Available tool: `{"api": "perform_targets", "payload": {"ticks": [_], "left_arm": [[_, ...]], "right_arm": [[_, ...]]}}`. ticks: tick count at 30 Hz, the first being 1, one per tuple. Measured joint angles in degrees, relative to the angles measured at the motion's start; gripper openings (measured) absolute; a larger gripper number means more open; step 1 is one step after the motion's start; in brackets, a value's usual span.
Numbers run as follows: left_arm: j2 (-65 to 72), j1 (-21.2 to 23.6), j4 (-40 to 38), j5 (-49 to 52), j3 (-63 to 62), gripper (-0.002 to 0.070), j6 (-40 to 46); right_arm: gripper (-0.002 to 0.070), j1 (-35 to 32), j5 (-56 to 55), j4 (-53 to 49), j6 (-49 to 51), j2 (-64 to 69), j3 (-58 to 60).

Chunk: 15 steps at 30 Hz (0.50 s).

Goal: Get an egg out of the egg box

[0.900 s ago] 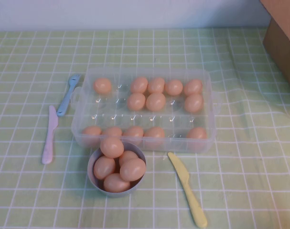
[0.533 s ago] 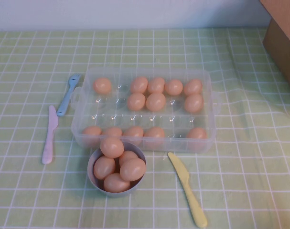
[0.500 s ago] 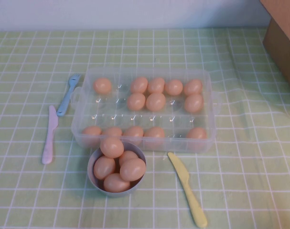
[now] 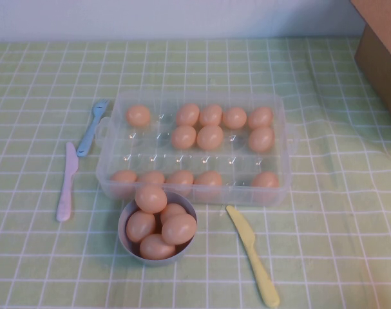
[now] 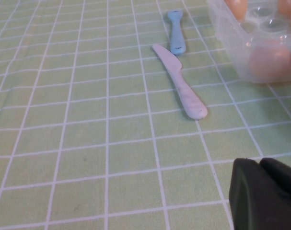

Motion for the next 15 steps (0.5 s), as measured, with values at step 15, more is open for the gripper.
{"api": "perform_targets", "payload": {"ticks": [15], "left_arm": [[0.0,0.0,0.0,0.0,0.0,-0.0004,0.0]], "right_arm": [[-0.0018,0.09,-11.7,29.49,0.0,0.0,0.0]]}}
